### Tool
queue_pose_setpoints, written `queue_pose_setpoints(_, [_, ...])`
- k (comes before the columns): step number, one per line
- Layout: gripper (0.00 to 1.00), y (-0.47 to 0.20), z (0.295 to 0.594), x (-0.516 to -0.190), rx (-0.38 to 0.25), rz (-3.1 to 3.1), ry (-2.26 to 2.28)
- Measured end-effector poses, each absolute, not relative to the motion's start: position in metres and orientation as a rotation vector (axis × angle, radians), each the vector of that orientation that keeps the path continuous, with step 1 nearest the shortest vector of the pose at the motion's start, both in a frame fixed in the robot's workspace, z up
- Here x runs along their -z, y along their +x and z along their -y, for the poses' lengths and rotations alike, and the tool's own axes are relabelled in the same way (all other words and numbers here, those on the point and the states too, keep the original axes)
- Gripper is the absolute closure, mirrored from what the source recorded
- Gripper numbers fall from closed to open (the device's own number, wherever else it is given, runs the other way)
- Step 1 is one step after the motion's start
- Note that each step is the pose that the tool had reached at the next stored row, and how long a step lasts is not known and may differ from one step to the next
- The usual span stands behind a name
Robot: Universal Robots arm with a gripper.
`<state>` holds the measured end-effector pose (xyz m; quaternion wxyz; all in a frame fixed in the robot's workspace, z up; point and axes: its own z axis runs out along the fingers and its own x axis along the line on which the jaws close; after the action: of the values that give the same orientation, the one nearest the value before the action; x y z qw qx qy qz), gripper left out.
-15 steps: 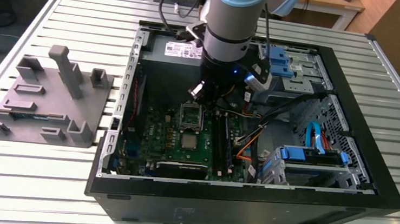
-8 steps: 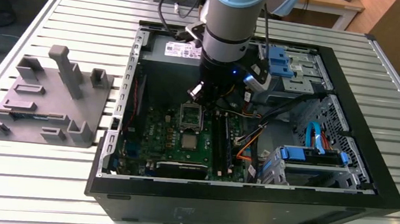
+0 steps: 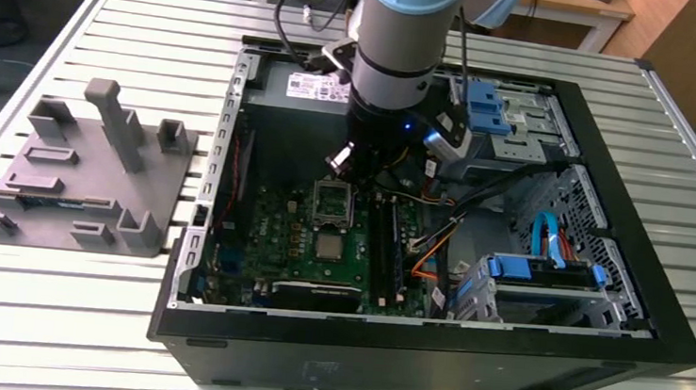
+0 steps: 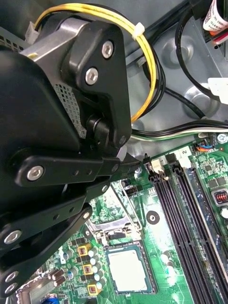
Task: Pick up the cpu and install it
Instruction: 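Close the cpu cover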
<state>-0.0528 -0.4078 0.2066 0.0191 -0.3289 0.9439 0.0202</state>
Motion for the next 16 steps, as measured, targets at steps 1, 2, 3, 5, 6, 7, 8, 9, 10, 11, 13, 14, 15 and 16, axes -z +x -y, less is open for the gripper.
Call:
queue_pose_setpoints(1, [0.89,-0.0528,0.4085,-0.2068,-0.063,-2.93,-1.021])
queue_pose_setpoints(2, [0.89,-0.0528,0.4091,-0.2071,-0.062,-2.93,-1.021])
queue_pose_setpoints(3, [0.89,-0.0528,0.4097,-0.2074,-0.062,-2.93,-1.021])
queue_pose_setpoints(5, [0.89,-0.0528,0.4108,-0.208,-0.062,-2.93,-1.021])
queue_pose_setpoints(6, [0.89,-0.0528,0.4113,-0.2083,-0.062,-2.93,-1.021])
queue_pose_setpoints(7, [0.89,-0.0528,0.4117,-0.2086,-0.062,-2.93,-1.021])
queue_pose_setpoints(8, [0.89,-0.0528,0.4121,-0.2089,-0.062,-2.93,-1.021])
queue_pose_setpoints(9, [0.89,-0.0528,0.4125,-0.2092,-0.062,-2.93,-1.021])
queue_pose_setpoints(10, [0.89,-0.0528,0.4129,-0.2094,-0.062,-2.93,-1.021])
queue_pose_setpoints(11, [0.89,-0.0528,0.4132,-0.2094,-0.063,-2.93,-1.021])
queue_pose_setpoints(13, [0.89,-0.0528,0.4132,-0.2094,-0.062,-2.93,-1.021])
queue_pose_setpoints(14, [0.89,-0.0528,0.4133,-0.2094,-0.062,-2.93,-1.021])
queue_pose_setpoints(15, [0.89,-0.0528,0.4133,-0.2095,-0.062,-2.93,-1.021])
queue_pose_setpoints(16, [0.89,-0.0528,0.4134,-0.2097,-0.062,-2.93,-1.021])
